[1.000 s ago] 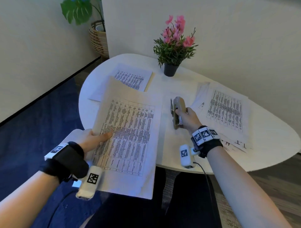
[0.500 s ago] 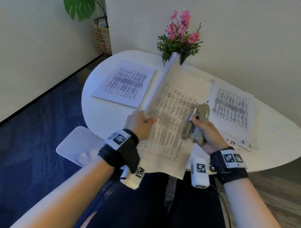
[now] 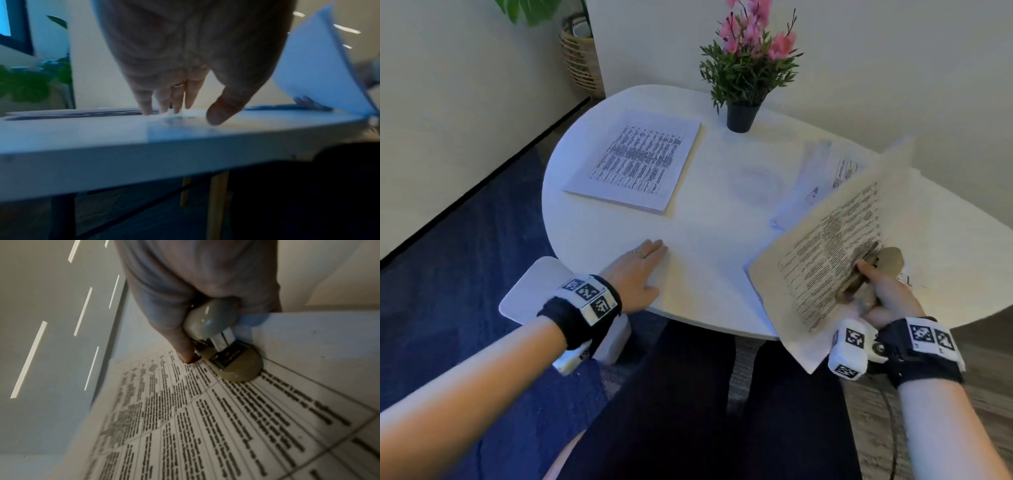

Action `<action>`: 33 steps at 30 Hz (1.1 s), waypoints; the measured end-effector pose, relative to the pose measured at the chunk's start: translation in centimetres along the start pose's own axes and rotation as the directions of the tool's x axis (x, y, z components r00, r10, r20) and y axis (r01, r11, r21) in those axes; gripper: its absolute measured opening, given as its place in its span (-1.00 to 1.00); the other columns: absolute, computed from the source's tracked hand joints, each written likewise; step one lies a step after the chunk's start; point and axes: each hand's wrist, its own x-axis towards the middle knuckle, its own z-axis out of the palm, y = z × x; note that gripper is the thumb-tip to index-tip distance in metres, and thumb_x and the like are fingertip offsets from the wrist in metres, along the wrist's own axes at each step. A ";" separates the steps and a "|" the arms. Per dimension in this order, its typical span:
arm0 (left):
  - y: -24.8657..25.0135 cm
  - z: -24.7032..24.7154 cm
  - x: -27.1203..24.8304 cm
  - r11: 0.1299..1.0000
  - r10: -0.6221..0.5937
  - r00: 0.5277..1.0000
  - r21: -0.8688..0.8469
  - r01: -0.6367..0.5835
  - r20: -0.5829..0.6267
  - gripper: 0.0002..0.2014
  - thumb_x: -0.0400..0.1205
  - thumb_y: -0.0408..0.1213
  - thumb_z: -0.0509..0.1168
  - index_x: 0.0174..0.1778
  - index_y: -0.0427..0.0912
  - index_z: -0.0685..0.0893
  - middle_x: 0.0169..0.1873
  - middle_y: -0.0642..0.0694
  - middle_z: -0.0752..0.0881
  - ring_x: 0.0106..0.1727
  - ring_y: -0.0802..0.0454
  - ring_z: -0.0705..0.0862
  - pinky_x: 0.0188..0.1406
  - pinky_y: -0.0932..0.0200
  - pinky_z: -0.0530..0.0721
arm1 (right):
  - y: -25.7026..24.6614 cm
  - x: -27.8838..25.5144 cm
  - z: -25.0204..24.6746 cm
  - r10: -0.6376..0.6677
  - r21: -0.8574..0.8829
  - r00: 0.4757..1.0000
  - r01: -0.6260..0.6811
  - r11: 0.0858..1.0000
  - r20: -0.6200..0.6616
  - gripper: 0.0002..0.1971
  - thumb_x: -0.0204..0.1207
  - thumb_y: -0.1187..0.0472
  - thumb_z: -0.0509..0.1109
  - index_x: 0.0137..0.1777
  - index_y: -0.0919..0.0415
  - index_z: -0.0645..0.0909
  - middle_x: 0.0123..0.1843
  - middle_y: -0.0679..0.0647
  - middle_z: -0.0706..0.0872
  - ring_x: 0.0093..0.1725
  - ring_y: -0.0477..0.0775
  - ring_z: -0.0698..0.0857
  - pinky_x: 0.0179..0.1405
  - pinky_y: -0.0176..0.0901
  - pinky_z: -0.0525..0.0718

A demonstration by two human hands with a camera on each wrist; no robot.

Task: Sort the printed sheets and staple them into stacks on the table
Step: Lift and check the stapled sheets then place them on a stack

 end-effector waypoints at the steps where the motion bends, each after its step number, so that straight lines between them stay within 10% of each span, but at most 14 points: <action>1: 0.2 0.3 -0.3 0.997 0.033 0.999 0.065 -0.035 0.029 -0.17 0.59 -0.12 0.19 0.68 -0.14 -0.17 0.67 -0.04 -0.19 0.68 0.07 -0.15 0.65 0.10 -0.06 | 0.0 0.0 0.1 0.025 0.017 0.999 -0.026 1.000 0.020 -0.84 0.57 0.14 0.40 -0.07 0.23 0.53 -0.58 0.09 0.68 -0.65 0.00 0.66 -0.65 -0.18 0.63; 5: 0.6 1.3 -1.4 0.972 0.059 0.998 0.224 -0.066 0.037 0.06 0.38 0.18 0.16 0.66 -0.17 -0.28 0.64 -0.01 -0.30 0.67 0.08 -0.22 0.61 0.13 -0.15 | -0.2 -0.4 0.1 0.039 0.049 0.997 -0.043 0.998 0.068 -0.79 0.63 0.16 0.32 -0.21 0.23 0.50 -0.66 0.06 0.63 -0.70 -0.03 0.61 -0.67 -0.23 0.64; 10: 0.2 3.1 -1.8 0.953 0.125 0.990 0.286 -0.100 -0.071 -0.04 0.57 0.18 0.22 0.66 -0.24 -0.17 0.67 -0.11 -0.15 0.69 -0.03 -0.08 0.59 0.16 -0.14 | 0.1 -1.2 -0.4 0.041 0.078 0.992 -0.050 0.996 0.122 -0.80 0.63 0.16 0.31 -0.21 0.21 0.52 -0.52 0.05 0.73 -0.47 0.04 0.76 -0.14 0.12 0.72; 16: 1.2 4.4 -2.8 0.942 0.274 0.941 0.253 -0.220 -0.200 -0.31 0.50 0.15 0.13 0.16 -0.44 0.71 0.13 -0.34 0.74 0.10 -0.30 0.75 0.01 -0.27 0.73 | 0.6 -1.4 0.0 0.023 0.004 0.993 -0.023 1.000 0.113 -0.85 0.63 0.16 0.31 -0.14 0.21 0.53 -0.50 0.04 0.75 -0.49 -0.02 0.75 -0.42 -0.03 0.76; 24: 2.7 4.7 -3.2 0.928 0.294 0.932 0.298 -0.224 -0.214 -0.46 0.28 -0.10 0.63 0.05 -0.40 0.76 0.00 -0.35 0.78 0.02 -0.30 0.78 -0.01 -0.32 0.67 | 0.9 -1.3 0.3 0.015 -0.023 0.999 -0.014 1.000 0.031 -0.86 0.55 0.17 0.43 -0.17 0.18 0.56 -0.52 0.02 0.73 -0.47 -0.03 0.74 -0.57 -0.08 0.72; 30: 2.3 5.5 -2.7 0.897 0.411 0.876 0.281 -0.341 -0.250 -0.61 0.46 -0.11 0.22 -0.19 -0.36 0.81 -0.17 -0.26 0.82 -0.17 -0.20 0.82 -0.30 -0.18 0.76 | 1.0 -1.9 0.4 0.038 -0.009 0.997 -0.037 0.999 0.065 -0.86 0.57 0.16 0.40 -0.17 0.19 0.56 -0.24 0.06 0.74 -0.09 0.06 0.74 -0.24 0.10 0.77; 33: 2.9 5.7 -2.7 0.891 0.446 0.831 0.256 -0.375 -0.334 -0.82 0.45 -0.40 0.30 -0.12 -0.36 0.76 -0.10 -0.27 0.78 -0.14 -0.26 0.80 -0.29 -0.12 0.78 | 1.1 -1.8 0.3 0.035 0.005 0.996 -0.036 0.999 0.076 -0.88 0.56 0.17 0.41 -0.14 0.20 0.57 -0.32 0.07 0.79 -0.22 0.05 0.78 -0.23 0.18 0.73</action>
